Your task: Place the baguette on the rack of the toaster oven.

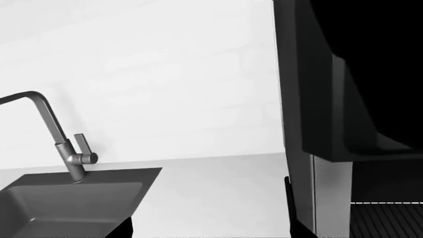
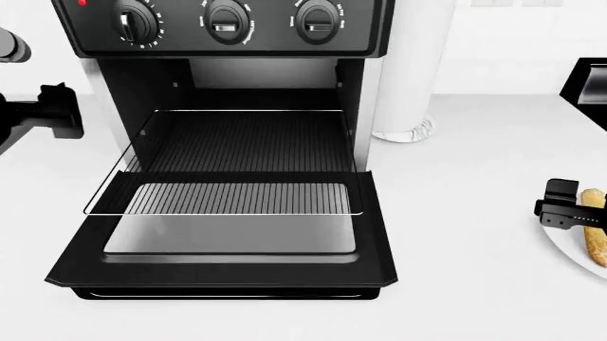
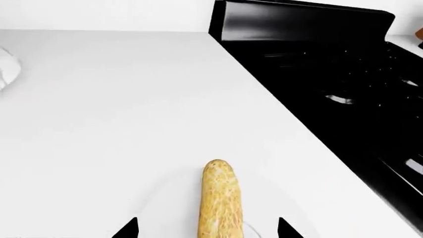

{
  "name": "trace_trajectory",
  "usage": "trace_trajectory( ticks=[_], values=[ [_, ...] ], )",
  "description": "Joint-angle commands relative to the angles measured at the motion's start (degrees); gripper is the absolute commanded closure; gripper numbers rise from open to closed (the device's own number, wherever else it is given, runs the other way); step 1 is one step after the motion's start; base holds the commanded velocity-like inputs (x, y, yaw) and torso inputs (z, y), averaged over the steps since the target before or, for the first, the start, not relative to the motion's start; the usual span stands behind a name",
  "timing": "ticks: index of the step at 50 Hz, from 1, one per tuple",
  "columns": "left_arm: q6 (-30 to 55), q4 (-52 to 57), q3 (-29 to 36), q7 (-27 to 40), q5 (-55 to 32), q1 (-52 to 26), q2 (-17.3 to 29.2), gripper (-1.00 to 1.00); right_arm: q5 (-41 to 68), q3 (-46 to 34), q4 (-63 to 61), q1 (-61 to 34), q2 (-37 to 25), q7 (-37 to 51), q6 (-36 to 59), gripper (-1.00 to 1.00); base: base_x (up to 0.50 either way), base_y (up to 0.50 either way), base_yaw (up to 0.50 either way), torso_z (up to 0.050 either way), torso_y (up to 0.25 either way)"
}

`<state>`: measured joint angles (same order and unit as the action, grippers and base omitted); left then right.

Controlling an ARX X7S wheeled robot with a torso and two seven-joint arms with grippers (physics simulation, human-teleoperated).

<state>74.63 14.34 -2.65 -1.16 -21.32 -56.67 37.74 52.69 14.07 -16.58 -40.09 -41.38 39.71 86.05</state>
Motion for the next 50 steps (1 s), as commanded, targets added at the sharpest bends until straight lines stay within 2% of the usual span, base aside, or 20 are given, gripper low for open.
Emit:
trace_trajectory(
  ticks=[1, 15, 35, 36, 50],
  values=[
    [0.8, 0.5, -1.0, -0.6, -0.4, 0.3, -0.2, -1.00, -0.3, 1.6, 5.2, 2.4, -0.8, -1.1, -3.7, -1.00, 0.00, 0.00, 0.00, 0.000, 0.000],
    [1.3, 1.3, -1.8, -0.3, -0.8, 1.2, 0.1, -1.00, -3.7, 2.2, 7.4, 9.4, -0.9, -4.1, -12.4, -1.00, 0.00, 0.00, 0.00, 0.000, 0.000],
    [0.9, 1.1, -2.1, -0.1, -0.9, 1.8, 0.3, -1.00, -4.1, 0.7, 8.7, 10.7, -1.6, -5.4, -13.3, -1.00, 0.00, 0.00, 0.00, 0.000, 0.000],
    [0.9, 1.1, -1.9, -0.1, -0.9, 1.7, 0.4, -1.00, -4.2, 0.3, 8.7, 10.4, -1.9, -5.3, -13.0, 1.00, 0.00, 0.00, 0.00, 0.000, 0.000],
    [0.5, 0.7, -1.4, 0.0, -1.0, 1.5, 0.4, -1.00, -3.6, -2.2, 8.1, 7.2, -3.7, -5.3, -10.6, 1.00, 0.00, 0.00, 0.00, 0.000, 0.000]
  ],
)
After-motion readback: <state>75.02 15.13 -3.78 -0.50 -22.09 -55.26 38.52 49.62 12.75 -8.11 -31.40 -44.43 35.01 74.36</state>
